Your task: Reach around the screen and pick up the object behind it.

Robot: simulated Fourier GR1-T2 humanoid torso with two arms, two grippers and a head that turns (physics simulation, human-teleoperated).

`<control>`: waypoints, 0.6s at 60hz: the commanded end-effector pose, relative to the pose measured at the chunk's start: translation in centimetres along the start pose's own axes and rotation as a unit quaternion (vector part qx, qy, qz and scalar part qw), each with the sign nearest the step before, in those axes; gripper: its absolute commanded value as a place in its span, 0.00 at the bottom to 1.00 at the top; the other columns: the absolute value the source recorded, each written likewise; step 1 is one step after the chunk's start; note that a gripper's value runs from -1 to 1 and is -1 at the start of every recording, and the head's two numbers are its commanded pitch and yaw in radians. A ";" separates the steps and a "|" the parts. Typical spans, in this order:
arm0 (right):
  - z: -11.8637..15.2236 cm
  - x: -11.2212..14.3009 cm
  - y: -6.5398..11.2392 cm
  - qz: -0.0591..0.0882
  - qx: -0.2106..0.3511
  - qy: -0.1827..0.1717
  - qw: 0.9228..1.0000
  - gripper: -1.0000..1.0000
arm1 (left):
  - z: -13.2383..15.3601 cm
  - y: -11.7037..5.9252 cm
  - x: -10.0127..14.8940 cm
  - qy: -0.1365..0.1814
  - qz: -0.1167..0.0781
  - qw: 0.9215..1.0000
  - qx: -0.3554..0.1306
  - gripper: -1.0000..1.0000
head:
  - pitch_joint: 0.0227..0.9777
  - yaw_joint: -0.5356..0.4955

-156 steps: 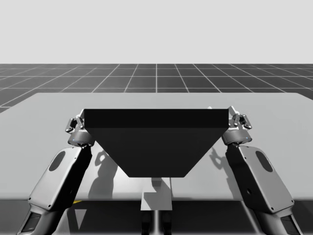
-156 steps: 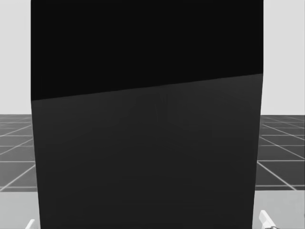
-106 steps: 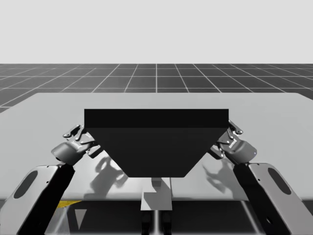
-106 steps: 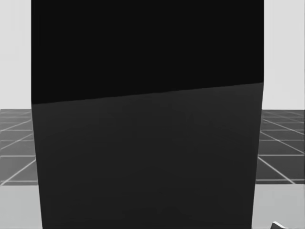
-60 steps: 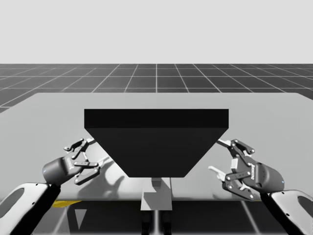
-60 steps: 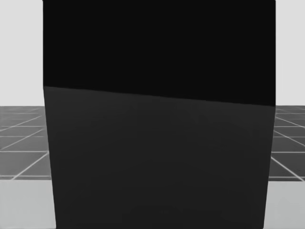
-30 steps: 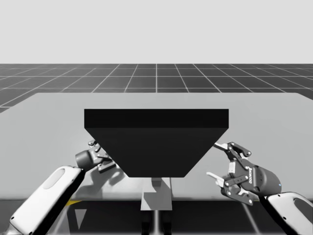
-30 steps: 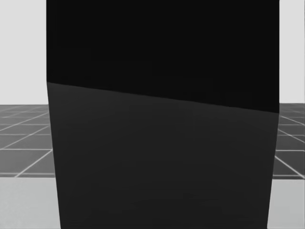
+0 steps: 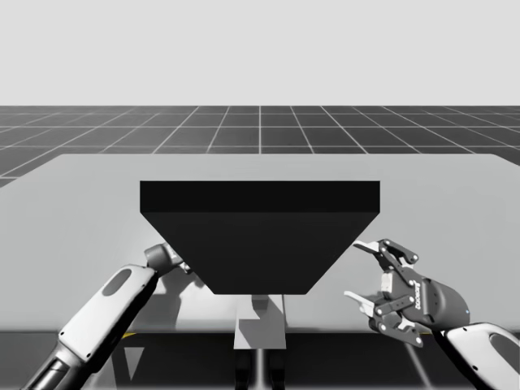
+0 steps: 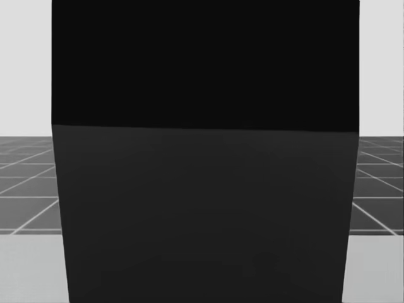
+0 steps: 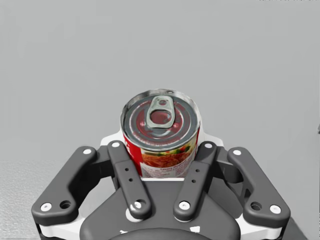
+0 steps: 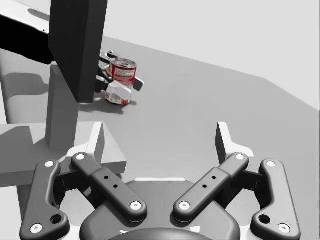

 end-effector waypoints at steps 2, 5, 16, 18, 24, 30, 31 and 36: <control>0.2 -0.1 -0.1 0.001 -0.002 -0.001 1.000 0.00 | 1.7 -0.6 -0.5 0.015 -0.009 0.999 -0.026 1.00 | 0.18 0.52; 0.2 -0.1 -0.1 0.001 -0.003 -0.001 1.000 0.00 | 2.7 -0.4 0.0 0.012 -0.015 1.000 -0.017 1.00 | 0.18 0.52; 0.1 -0.1 -0.2 0.002 -0.005 -0.002 1.000 0.00 | 6.4 1.4 1.4 -0.001 -0.025 0.999 0.034 1.00 | 0.17 0.52; 0.1 -0.2 -0.2 0.002 -0.005 -0.001 1.000 0.00 | 7.1 1.7 1.7 -0.003 -0.028 0.999 0.044 1.00 | 0.17 0.52; 0.1 -0.2 -0.3 0.002 -0.006 0.001 1.000 0.00 | 8.9 2.5 3.0 -0.014 -0.039 0.997 0.068 1.00 | 0.17 0.52; 0.1 -0.1 -0.3 0.002 -0.006 0.000 1.000 0.00 | 10.2 3.1 5.0 -0.032 -0.054 0.994 0.086 1.00 | 0.17 0.52; 0.1 -0.1 -0.3 0.002 -0.006 0.000 1.000 0.00 | 10.7 3.2 5.9 -0.039 -0.061 0.993 0.093 1.00 | 0.17 0.52; 0.1 -0.1 -0.3 0.002 -0.005 0.001 1.000 0.00 | 11.5 3.4 8.3 -0.055 -0.080 0.990 0.104 1.00 | 0.17 0.52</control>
